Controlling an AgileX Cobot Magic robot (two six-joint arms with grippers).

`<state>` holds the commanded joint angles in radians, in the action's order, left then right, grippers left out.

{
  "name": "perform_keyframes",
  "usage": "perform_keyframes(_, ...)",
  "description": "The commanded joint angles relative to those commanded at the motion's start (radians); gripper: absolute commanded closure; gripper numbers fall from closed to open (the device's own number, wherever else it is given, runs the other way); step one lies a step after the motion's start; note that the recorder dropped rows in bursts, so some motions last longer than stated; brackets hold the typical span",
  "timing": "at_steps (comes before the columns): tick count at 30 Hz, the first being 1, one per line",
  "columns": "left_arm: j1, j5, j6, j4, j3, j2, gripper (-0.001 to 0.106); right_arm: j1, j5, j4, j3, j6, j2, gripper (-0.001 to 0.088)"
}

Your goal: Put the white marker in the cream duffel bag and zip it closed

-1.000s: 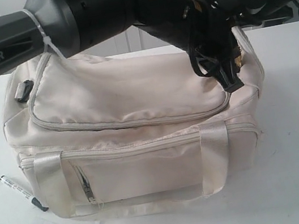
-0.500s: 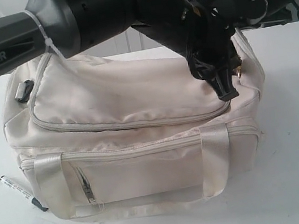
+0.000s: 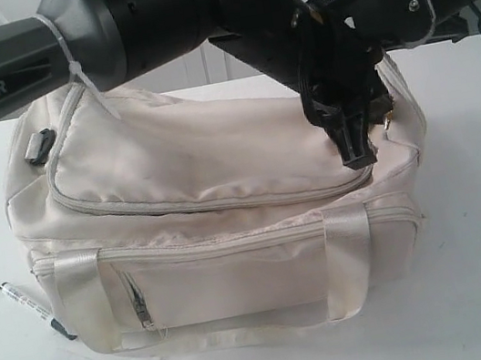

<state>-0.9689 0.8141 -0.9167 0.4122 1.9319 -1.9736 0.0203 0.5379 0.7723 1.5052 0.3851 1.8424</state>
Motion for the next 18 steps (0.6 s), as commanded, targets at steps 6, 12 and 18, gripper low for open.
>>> perform_keyframes(6,0.0,0.07,0.0,0.0,0.0,0.0,0.105,0.0,-0.002,-0.006,0.0,0.0,0.0,0.0868)
perform_keyframes(12,0.0,0.076,-0.009,0.068,0.0,0.013,0.105,0.0,-0.01,-0.006,0.0,0.0,0.0,0.0868)
perform_keyframes(18,0.0,0.078,-0.026,0.152,0.002,0.021,0.105,0.0,-0.023,-0.006,0.0,0.0,0.0,0.0868)
